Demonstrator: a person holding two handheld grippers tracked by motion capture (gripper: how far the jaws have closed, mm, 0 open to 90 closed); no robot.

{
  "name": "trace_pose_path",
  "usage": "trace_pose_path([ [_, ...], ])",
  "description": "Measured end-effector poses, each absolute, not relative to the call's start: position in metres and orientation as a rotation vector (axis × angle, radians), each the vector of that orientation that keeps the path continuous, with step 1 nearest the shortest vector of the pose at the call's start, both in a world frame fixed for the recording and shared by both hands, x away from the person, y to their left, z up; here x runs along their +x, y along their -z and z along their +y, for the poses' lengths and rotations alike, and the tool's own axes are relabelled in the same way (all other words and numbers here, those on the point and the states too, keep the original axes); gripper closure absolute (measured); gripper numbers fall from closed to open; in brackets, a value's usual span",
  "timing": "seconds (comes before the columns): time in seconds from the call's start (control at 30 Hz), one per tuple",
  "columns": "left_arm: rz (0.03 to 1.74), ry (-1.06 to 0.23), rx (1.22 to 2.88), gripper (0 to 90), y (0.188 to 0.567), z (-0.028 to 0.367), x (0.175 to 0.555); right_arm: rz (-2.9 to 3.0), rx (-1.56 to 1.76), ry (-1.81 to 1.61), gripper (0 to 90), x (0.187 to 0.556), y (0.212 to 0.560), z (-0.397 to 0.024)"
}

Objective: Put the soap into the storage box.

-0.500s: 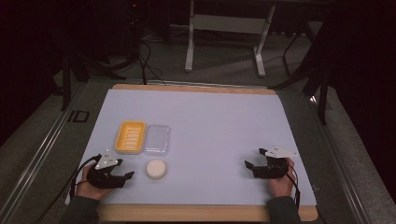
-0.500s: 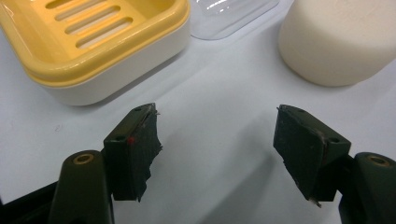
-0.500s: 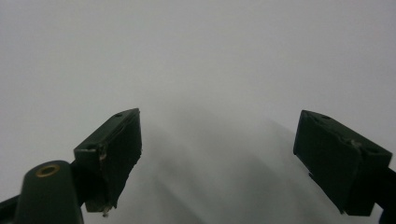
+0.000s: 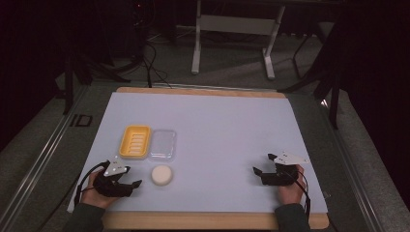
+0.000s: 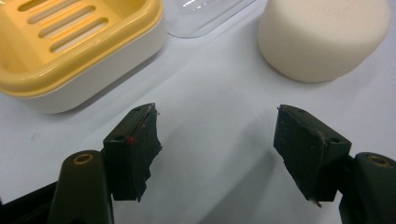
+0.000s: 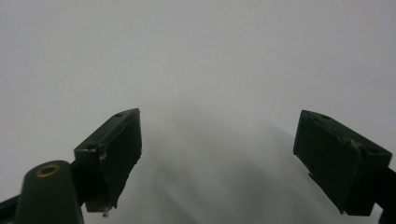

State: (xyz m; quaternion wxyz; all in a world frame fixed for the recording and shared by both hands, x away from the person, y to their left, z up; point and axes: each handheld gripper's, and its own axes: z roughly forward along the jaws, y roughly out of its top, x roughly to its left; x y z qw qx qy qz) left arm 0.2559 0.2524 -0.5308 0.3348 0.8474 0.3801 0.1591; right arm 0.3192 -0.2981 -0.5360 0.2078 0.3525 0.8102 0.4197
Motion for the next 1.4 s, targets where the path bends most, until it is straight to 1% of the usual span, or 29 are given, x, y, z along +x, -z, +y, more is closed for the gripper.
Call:
trace_pose_path([
  [0.23, 0.930, -0.405, 2.204, 31.2, 0.520, 0.250, 0.256, 2.255, 0.976, -1.165, 15.0, 0.319, 0.536, -0.297],
  [0.63, 0.861, -0.406, 2.271, 31.2, 0.503, 0.249, 0.260, 2.250, 0.972, -1.168, 15.0, 0.318, 0.536, -0.298],
  [1.0, 0.781, -0.348, 2.338, 31.2, 0.493, 0.244, 0.269, 2.251, 0.969, -1.167, 15.0, 0.318, 0.536, -0.298],
  [1.27, 0.741, -0.331, 2.385, 30.8, 0.490, 0.237, 0.273, 2.251, 0.969, -1.171, 15.0, 0.318, 0.536, -0.298],
  [1.4, 0.698, -0.280, 2.409, 29.4, 0.487, 0.232, 0.276, 2.253, 0.968, -1.169, 15.0, 0.318, 0.536, -0.298],
])
